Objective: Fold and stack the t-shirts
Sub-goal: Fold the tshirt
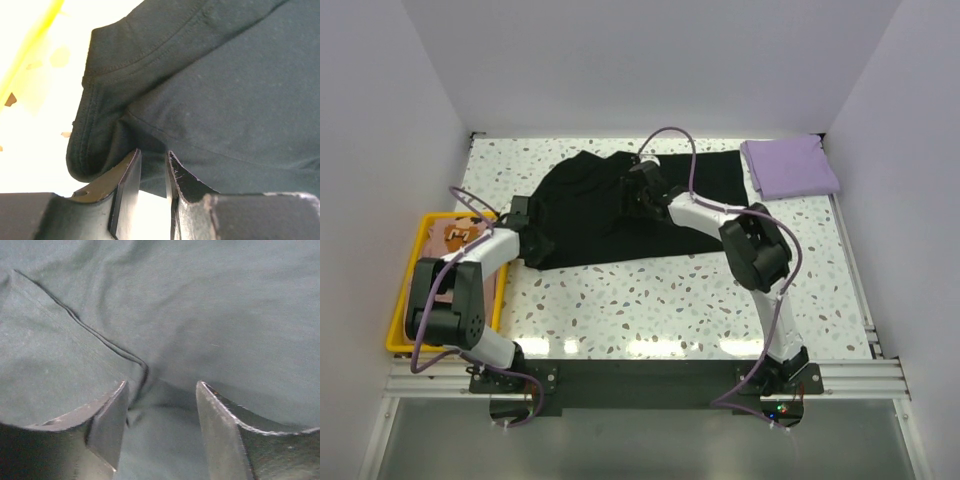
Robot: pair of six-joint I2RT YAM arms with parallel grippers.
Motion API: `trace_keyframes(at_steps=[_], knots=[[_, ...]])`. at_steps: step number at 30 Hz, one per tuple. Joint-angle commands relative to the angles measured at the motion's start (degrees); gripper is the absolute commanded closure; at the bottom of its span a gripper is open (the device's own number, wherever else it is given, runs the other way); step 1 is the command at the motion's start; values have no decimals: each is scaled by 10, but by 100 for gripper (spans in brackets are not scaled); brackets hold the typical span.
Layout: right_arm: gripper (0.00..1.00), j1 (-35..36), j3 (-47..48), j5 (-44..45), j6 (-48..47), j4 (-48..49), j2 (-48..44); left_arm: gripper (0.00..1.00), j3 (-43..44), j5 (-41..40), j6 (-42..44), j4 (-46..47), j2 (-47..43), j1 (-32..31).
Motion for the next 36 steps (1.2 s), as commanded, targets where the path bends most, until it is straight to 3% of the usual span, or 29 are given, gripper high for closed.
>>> trace_keyframes(at_steps=[1,5,10,15,22,36], knots=[[37,-31,-12,18,3,-26,-98,69,10,12,31,6,-32,2],[35,-76,-82,39,18,-97,-171,68,17,20,38,8,-46,2],[35,-149,-220,68,12,-116,-271,68,18,43,36,16,-44,2],[35,-207,-295,65,7,-120,-298,68,16,63,37,34,-37,2],[36,-248,-291,52,11,-127,-275,63,16,117,32,92,-53,2],[37,-270,-335,35,65,-122,-237,64,8,46,-16,68,48,1]])
